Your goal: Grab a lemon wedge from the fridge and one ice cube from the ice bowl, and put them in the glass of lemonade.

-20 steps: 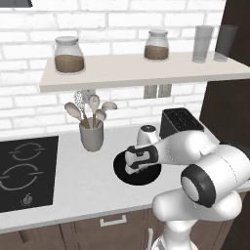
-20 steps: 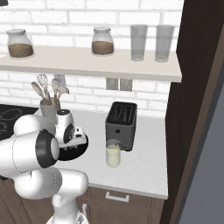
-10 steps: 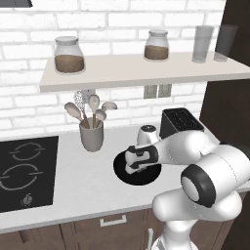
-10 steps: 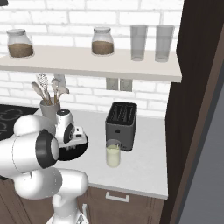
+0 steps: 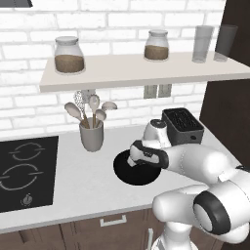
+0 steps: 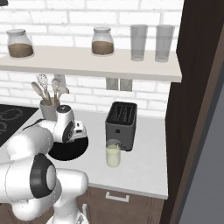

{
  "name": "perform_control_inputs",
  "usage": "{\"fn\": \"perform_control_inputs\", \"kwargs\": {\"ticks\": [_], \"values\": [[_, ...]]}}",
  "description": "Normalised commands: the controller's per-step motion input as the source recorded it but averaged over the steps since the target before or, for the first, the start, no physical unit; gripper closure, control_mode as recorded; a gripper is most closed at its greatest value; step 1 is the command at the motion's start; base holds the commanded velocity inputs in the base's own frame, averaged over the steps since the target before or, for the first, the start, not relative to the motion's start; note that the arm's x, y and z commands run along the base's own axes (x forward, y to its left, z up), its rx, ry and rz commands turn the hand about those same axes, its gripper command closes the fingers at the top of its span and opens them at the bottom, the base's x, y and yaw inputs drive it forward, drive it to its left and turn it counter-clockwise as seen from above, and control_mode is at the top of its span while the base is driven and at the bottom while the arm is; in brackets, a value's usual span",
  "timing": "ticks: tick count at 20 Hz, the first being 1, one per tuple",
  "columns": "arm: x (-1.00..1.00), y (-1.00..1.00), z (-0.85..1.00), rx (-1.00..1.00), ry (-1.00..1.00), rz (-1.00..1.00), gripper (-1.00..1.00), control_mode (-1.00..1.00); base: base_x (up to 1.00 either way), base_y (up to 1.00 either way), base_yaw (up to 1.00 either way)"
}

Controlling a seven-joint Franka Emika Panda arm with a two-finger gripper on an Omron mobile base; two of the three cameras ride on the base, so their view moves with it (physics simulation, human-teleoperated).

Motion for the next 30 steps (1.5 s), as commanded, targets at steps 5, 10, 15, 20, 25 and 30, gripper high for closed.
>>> {"fn": "perform_control_inputs", "kwargs": {"ticks": [5,10,15,20,25,30], "values": [[-0.16,0.00,0.38,0.07,-0.15,0.00,1.00,-1.00,0.00,0.00,0.00],[-0.18,-0.03,0.55,0.02,-0.04,0.00,1.00,-1.00,0.00,0.00,0.00],[-0.18,-0.42,0.78,-0.03,0.01,-0.06,1.00,-1.00,0.00,0.00,0.00],[-0.18,-0.62,0.64,-0.01,0.00,-0.15,1.00,-1.00,0.00,0.00,0.00],[-0.23,-0.85,0.17,0.00,0.00,-0.26,1.00,-1.00,0.00,0.00,0.00],[-0.08,-0.98,0.13,0.00,0.00,-0.34,1.00,-1.00,0.00,0.00,0.00]]}}
